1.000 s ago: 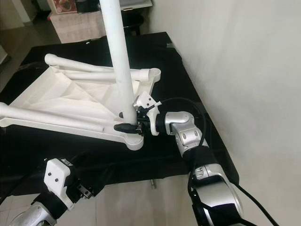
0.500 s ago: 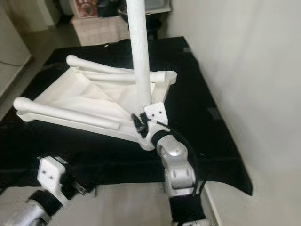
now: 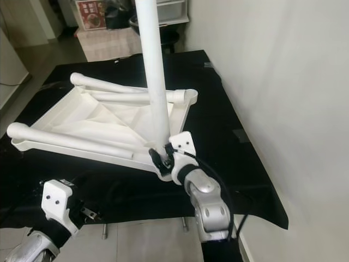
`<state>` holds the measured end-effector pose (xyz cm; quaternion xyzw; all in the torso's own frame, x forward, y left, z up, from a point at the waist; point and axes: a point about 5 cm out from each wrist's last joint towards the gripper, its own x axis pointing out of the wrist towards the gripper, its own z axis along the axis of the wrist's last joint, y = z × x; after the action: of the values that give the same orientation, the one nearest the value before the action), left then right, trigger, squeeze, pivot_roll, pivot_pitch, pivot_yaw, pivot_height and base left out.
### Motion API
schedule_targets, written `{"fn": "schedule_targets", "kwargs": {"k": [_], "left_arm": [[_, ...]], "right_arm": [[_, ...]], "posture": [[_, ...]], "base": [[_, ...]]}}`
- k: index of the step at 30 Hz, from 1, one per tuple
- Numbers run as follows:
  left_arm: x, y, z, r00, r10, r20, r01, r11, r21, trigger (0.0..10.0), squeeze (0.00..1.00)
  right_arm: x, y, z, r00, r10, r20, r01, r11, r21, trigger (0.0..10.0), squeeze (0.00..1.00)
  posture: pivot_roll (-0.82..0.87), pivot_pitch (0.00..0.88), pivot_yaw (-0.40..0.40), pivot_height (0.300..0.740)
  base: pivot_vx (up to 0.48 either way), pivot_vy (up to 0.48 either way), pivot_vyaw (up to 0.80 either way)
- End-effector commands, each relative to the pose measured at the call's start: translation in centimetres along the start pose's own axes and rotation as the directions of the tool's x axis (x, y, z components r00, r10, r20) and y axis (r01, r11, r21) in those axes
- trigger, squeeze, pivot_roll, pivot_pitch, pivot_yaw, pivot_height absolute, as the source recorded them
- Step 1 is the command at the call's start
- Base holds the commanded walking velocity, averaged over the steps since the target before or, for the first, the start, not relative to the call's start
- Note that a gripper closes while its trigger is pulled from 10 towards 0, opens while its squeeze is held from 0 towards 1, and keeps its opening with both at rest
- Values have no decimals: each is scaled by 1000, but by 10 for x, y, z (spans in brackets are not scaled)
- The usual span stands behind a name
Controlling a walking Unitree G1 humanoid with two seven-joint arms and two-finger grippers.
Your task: Building children table
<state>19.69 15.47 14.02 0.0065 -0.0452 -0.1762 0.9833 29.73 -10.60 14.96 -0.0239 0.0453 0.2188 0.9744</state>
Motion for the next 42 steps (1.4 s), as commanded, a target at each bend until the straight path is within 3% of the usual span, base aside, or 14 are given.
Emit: {"fn": "schedule_targets", "kwargs": {"k": [1,8,11,14,15,17,18,22,27,42], "left_arm": [[-1,7,-6,997,61,-43,-60,998,25,10000,0],[1,16,-6,988,144,-58,-140,987,77,10000,0],[-1,20,-8,979,188,-72,-183,980,80,10000,0],[0,21,-9,976,203,-74,-196,977,87,10000,0],[0,22,-9,976,205,-75,-199,976,89,10000,0],[0,22,-9,975,210,-76,-202,974,100,10000,0],[0,23,-9,973,216,-77,-207,972,111,10000,0],[1,25,-10,965,244,-93,-231,964,132,10000,0],[2,26,-14,957,260,-128,-244,961,131,10000,0],[5,26,-15,961,237,-140,-219,967,130,10000,0]], "right_arm": [[-11,-3,-1,1000,-12,15,11,1000,21,10000,1000],[-37,0,-6,999,14,38,-15,1000,17,10000,1000],[-58,4,-14,996,81,30,-81,997,17,10000,1000],[-64,4,-15,994,105,18,-106,994,19,10000,1000],[-65,3,-15,994,110,15,-110,994,18,10000,769],[-67,7,-16,988,154,8,-154,988,18,10000,769],[-69,14,-16,974,227,0,-227,974,21,10000,0],[-71,29,-12,921,389,-9,-389,921,4,10000,0],[-59,29,-8,926,378,9,-378,926,5,10000,0],[-51,30,-9,916,402,2,-402,916,-2,10000,0]], "posture": [[-116,76,69,740],[-126,76,76,740],[-143,78,86,740],[-143,78,86,740],[-143,78,86,740],[-146,77,91,740],[-144,77,92,740],[-138,73,93,740],[-126,71,86,740],[-121,75,86,740]], "base": [[0,0,0],[0,0,0],[0,0,0],[0,0,0],[0,0,0],[0,0,0],[0,0,0],[0,0,0],[0,384,0],[0,480,0]]}}
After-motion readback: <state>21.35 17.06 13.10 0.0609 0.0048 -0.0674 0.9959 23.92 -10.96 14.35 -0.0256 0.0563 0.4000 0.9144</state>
